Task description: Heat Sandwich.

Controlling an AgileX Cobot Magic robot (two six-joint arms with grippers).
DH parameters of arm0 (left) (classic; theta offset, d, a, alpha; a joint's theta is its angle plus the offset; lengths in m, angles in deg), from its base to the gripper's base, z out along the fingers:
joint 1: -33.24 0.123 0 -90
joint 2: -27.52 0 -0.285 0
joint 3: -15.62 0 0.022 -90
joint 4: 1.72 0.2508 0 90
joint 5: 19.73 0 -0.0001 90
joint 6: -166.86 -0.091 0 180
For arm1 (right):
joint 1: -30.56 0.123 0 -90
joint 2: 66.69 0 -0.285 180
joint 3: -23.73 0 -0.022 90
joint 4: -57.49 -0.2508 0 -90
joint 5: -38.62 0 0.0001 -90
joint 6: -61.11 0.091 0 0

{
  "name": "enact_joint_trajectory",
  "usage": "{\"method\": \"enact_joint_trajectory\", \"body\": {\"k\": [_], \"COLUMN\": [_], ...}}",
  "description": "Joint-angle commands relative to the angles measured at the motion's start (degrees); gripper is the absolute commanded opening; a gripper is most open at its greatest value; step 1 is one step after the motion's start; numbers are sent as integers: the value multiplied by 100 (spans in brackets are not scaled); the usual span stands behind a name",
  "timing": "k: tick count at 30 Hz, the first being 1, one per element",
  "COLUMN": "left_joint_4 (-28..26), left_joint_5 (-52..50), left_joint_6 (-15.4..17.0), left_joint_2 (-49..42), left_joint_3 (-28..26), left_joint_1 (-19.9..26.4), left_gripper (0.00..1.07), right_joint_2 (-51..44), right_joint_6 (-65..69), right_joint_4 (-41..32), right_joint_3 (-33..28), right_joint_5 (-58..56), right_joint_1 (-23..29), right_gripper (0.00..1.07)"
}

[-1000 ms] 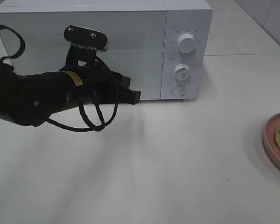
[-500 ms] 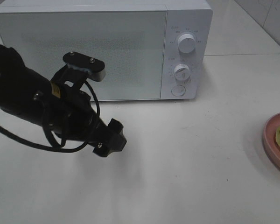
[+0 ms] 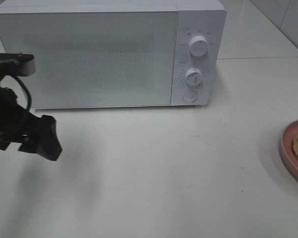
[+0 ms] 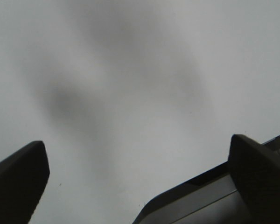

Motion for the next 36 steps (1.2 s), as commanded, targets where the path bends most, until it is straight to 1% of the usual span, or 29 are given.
{"method": "enact_joint_trajectory", "body": {"k": [1,2,3,4,6,7,8,11,12,13,15,16,17,20,24,25,26,29,31,34,36], "left_joint_4": [-29,-17,-17,63,166,292,292,413,413,481,539,596,596,693,716,716,716,716,716,716,716], "left_joint_5": [539,676,676,922,1112,1295,1295,1507,1507,1639,1719,1833,1833,2011,2080,2108,2108,2126,2126,2108,2108], "left_joint_6": [23,11,11,11,11,17,17,69,69,212,344,435,435,516,516,516,516,516,516,435,435], "left_joint_2": [-286,-367,-367,-521,-676,-859,-859,-1117,-1117,-1312,-1478,-1662,-1662,-2068,-2406,-2670,-2670,-3214,-3363,-3885,-4028], "left_joint_3": [-6,-6,-6,-6,-6,-6,-6,-6,-6,-6,-6,-6,-6,0,6,6,6,6,6,6,6], "left_joint_1": [521,676,676,934,1180,1427,1427,1753,1753,1988,2189,2361,2361,2567,2584,2584,2584,2584,2584,2584,2584], "left_gripper": [98,98,98,98,98,98,98,98,98,98,98,98,98,98,98,98,98,98,98,98,98], "right_joint_2": [-155,-155,-155,-155,-155,-155,-155,-155,-155,-155,-155,-155,-155,-155,-155,-155,-155,-155,-155,-155,-155], "right_joint_6": [-46,-46,-46,-46,-46,-46,-46,-46,-46,-46,-46,-46,-46,-46,-46,-46,-46,-52,-52,-52,-52], "right_joint_4": [11,11,11,11,11,11,11,11,11,11,11,11,11,11,11,11,11,11,11,11,11], "right_joint_3": [-17,-17,-17,-17,-17,-17,-17,-17,-17,-17,-17,-17,-17,-17,-17,-17,-17,-17,-17,-17,-17], "right_joint_5": [0,0,0,0,0,0,0,0,0,0,0,0,0,0,0,0,0,0,0,0,0], "right_joint_1": [-40,-40,-40,-40,-40,-40,-40,-40,-40,-40,-40,-40,-40,-40,-40,-40,-40,-40,-40,-40,-40], "right_gripper": [75,75,75,75,75,75,75,75,75,75,75,75,75,75,75,75,75,75,75,75,75]}}
